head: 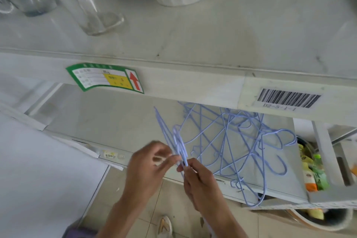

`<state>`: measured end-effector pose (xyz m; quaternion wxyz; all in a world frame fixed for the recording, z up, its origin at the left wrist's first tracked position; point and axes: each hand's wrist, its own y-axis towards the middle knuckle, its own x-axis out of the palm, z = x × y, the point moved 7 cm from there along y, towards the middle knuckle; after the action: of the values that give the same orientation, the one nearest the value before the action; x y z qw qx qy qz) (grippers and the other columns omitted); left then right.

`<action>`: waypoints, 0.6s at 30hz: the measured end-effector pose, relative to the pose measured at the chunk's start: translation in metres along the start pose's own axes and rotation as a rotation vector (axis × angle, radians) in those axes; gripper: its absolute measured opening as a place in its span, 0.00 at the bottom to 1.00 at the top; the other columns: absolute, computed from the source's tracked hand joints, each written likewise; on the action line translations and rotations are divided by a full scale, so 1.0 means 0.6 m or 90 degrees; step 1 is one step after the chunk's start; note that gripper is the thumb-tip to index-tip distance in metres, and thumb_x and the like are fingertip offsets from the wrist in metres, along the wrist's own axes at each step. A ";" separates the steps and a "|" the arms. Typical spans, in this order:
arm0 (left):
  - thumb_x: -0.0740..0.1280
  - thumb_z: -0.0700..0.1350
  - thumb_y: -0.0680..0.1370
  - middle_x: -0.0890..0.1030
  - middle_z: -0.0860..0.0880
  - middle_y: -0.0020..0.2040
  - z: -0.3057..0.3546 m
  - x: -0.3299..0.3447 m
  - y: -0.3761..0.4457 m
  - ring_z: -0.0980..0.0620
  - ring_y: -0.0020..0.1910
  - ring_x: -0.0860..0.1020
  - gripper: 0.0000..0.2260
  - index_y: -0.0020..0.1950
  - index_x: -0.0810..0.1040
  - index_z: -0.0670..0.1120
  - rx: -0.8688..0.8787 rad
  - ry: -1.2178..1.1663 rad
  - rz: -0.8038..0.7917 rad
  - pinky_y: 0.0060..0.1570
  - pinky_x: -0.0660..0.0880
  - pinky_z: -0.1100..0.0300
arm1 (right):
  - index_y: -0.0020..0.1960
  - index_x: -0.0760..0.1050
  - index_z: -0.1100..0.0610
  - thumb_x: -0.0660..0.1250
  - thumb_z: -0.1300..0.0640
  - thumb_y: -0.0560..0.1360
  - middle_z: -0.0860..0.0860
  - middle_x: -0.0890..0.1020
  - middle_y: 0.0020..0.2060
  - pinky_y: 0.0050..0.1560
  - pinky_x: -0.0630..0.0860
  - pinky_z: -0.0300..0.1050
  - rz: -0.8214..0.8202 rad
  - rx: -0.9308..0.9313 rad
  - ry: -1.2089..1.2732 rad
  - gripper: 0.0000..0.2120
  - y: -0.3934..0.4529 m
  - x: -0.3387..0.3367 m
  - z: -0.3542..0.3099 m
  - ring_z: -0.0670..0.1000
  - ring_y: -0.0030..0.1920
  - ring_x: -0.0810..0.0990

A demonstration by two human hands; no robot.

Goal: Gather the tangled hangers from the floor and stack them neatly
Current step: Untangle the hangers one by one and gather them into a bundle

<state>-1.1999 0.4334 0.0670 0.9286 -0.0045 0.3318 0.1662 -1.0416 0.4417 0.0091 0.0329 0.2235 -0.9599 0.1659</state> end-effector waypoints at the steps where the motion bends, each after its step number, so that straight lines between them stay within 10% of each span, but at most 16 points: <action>1: 0.71 0.68 0.71 0.84 0.61 0.48 0.011 -0.021 0.008 0.60 0.48 0.84 0.19 0.50 0.79 0.55 0.061 0.078 0.028 0.48 0.81 0.58 | 0.47 0.77 0.55 0.58 0.54 0.83 0.46 0.63 0.25 0.24 0.57 0.33 -0.046 -0.011 -0.027 0.12 -0.004 -0.013 -0.011 0.45 0.24 0.59; 5: 0.64 0.69 0.77 0.74 0.58 0.72 0.082 -0.014 0.015 0.53 0.74 0.71 0.28 0.70 0.74 0.52 0.375 0.291 -0.124 0.73 0.66 0.51 | 0.50 0.78 0.56 0.60 0.48 0.82 0.48 0.63 0.26 0.23 0.57 0.36 -0.274 -0.010 -0.116 0.13 -0.025 -0.060 -0.052 0.48 0.25 0.58; 7: 0.59 0.69 0.79 0.82 0.59 0.63 0.100 0.017 0.008 0.57 0.69 0.75 0.23 0.62 0.80 0.56 0.409 0.342 -0.227 0.73 0.65 0.50 | 0.49 0.80 0.54 0.60 0.51 0.84 0.45 0.64 0.26 0.23 0.58 0.37 -0.332 0.002 -0.157 0.12 -0.030 -0.091 -0.072 0.46 0.24 0.59; 11: 0.57 0.70 0.79 0.75 0.53 0.26 0.066 0.064 -0.015 0.54 0.25 0.72 0.25 0.39 0.76 0.50 0.061 0.118 -0.419 0.32 0.72 0.56 | 0.45 0.82 0.49 0.67 0.45 0.80 0.51 0.79 0.31 0.35 0.72 0.37 -0.240 -0.060 -0.426 0.11 -0.009 -0.151 -0.106 0.43 0.31 0.74; 15: 0.61 0.62 0.81 0.59 0.53 0.29 0.046 0.092 -0.076 0.52 0.24 0.55 0.21 0.43 0.79 0.46 -0.201 -0.276 -0.436 0.24 0.53 0.61 | 0.57 0.79 0.45 0.67 0.40 0.79 0.44 0.82 0.52 0.59 0.72 0.46 0.019 -0.243 -0.691 0.11 -0.020 -0.174 -0.124 0.46 0.56 0.78; 18: 0.62 0.57 0.82 0.58 0.51 0.26 0.047 0.113 -0.123 0.56 0.20 0.53 0.20 0.53 0.84 0.43 -0.300 -0.445 -0.369 0.22 0.54 0.68 | 0.64 0.76 0.48 0.68 0.52 0.81 0.43 0.78 0.59 0.63 0.73 0.47 0.248 -0.298 -0.528 0.12 -0.076 -0.190 -0.110 0.46 0.63 0.75</action>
<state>-1.1105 0.3881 0.0396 0.9658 -0.2495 -0.0598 -0.0363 -0.9199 0.4727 0.0692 -0.3332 0.0743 -0.9274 -0.1530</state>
